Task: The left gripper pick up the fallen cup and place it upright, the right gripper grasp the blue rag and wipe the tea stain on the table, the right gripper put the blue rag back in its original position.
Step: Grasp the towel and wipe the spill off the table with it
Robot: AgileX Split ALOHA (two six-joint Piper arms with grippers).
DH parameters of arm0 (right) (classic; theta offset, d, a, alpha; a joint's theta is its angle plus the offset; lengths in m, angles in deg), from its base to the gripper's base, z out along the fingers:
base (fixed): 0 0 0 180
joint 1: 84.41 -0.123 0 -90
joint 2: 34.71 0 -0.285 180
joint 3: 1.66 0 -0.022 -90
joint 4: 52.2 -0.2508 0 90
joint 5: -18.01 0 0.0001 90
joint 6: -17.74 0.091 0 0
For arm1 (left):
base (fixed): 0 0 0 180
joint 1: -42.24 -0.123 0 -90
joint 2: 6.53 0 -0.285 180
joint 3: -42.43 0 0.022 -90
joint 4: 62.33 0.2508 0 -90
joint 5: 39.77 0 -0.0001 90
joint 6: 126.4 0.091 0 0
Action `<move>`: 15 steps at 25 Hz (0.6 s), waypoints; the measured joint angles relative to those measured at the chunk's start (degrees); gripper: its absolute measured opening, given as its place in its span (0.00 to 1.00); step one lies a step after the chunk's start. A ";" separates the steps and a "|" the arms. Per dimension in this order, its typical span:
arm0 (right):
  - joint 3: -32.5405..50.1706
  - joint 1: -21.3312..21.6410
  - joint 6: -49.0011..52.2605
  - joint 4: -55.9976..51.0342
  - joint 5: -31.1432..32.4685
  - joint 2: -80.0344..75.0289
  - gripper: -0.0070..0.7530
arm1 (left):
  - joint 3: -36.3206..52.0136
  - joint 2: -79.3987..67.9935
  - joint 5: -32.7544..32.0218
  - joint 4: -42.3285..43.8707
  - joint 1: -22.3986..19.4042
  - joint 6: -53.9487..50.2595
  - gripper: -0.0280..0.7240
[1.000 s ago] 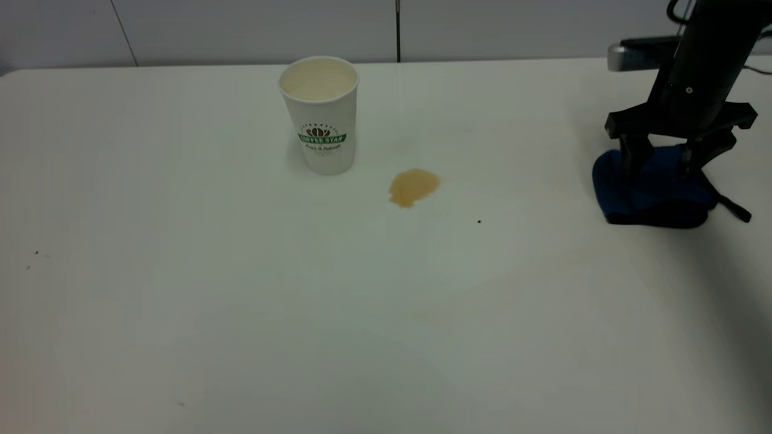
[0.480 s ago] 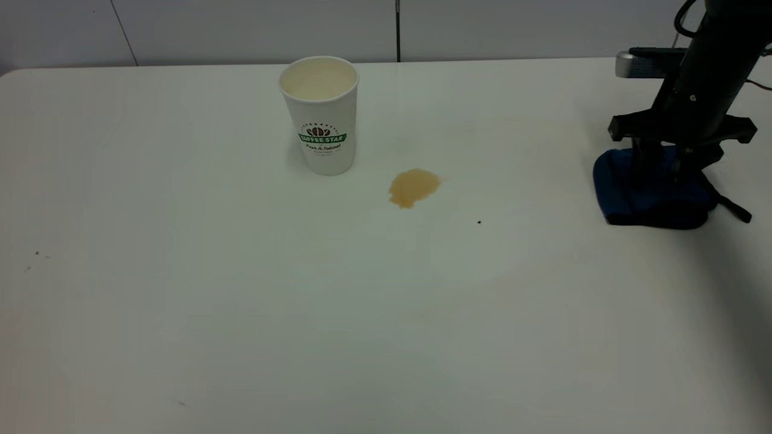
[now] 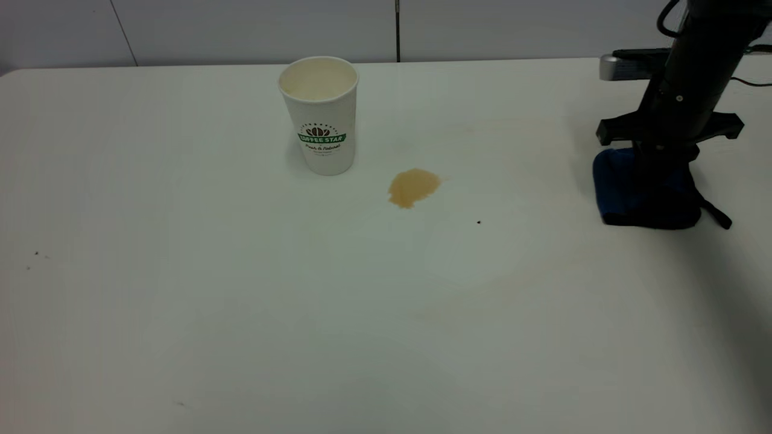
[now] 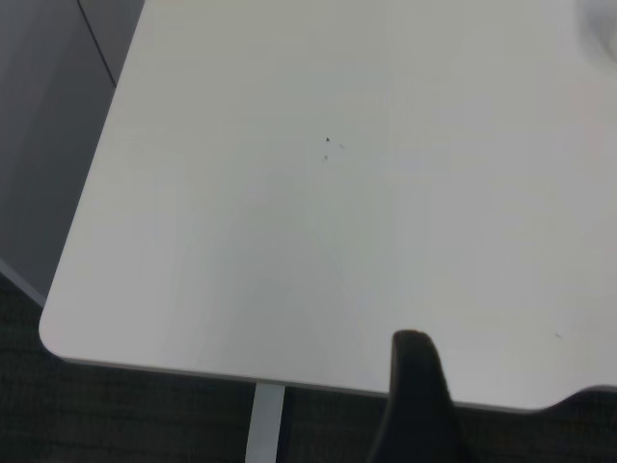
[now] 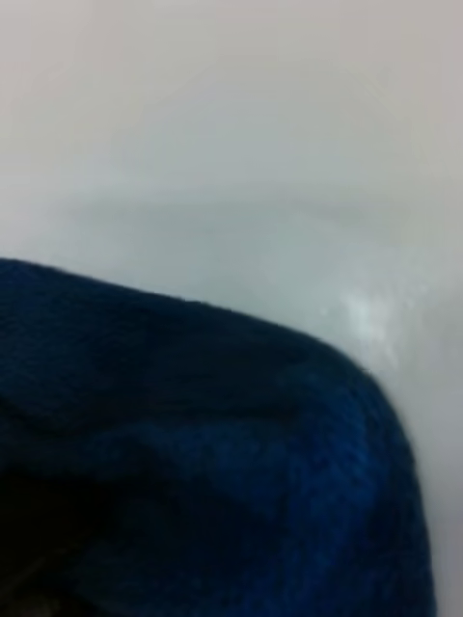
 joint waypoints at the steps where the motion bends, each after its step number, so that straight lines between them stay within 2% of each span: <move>1: -0.05 -0.97 -0.07 0.26 0.31 0.00 0.10 | 0.00 0.00 0.00 0.00 0.00 0.00 0.77; 10: -6.95 -14.27 -0.25 -0.95 6.42 -1.84 0.10 | 0.00 0.00 0.00 0.00 0.00 0.00 0.77; 15: -8.95 -21.08 1.36 -1.43 5.49 -1.96 0.10 | 0.00 0.00 0.00 0.00 0.00 0.07 0.77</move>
